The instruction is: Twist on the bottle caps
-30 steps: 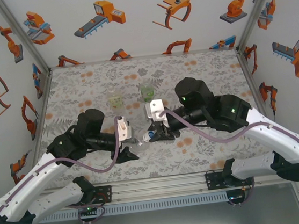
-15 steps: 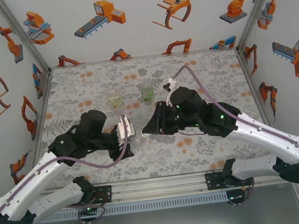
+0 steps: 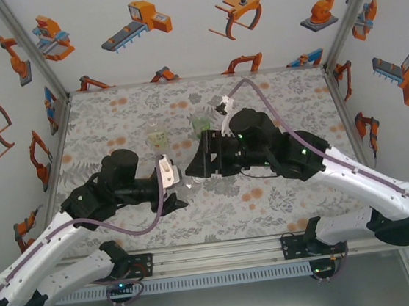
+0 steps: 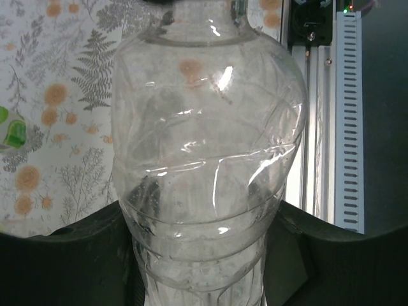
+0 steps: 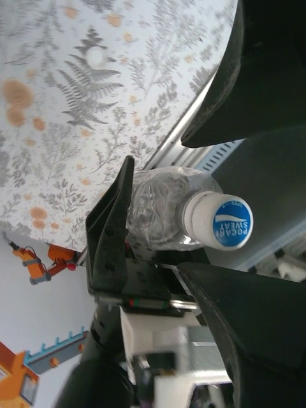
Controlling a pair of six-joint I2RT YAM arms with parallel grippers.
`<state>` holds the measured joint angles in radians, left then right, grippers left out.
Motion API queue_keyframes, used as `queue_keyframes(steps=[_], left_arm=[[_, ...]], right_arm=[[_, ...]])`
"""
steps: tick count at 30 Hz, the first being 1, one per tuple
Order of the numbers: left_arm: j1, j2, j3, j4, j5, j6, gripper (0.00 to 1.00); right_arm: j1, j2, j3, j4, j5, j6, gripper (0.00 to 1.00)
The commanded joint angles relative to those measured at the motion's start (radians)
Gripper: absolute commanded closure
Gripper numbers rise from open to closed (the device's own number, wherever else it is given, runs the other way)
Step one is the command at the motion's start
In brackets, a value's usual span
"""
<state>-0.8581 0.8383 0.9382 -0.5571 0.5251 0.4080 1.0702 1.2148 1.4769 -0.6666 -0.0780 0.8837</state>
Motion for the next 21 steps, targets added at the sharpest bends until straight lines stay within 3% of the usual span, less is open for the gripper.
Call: queue_keyframes(steps=[1,6,12,17,21], left_arm=[[-0.004,-0.016,-0.007,0.039,0.066,0.009,1.0],[-0.004,-0.019,-0.01,0.037,0.132,0.013,1.0],[-0.004,-0.017,0.001,0.017,0.177,0.004,1.0],[-0.004,-0.019,0.007,0.002,0.206,-0.002,1.0],[-0.004,-0.025,0.013,0.004,0.206,-0.005,1.0]], right_arm=[[0.002,-0.043,0.066,0.033,-0.055,-0.319,0.32],[0.003,-0.078,0.09,0.014,-0.222,-0.811,0.3],[0.003,-0.024,0.192,-0.182,-0.435,-1.247,0.29],[0.003,0.034,0.276,-0.289,-0.502,-1.435,0.36],[0.003,0.053,0.284,-0.304,-0.511,-1.485,0.37]])
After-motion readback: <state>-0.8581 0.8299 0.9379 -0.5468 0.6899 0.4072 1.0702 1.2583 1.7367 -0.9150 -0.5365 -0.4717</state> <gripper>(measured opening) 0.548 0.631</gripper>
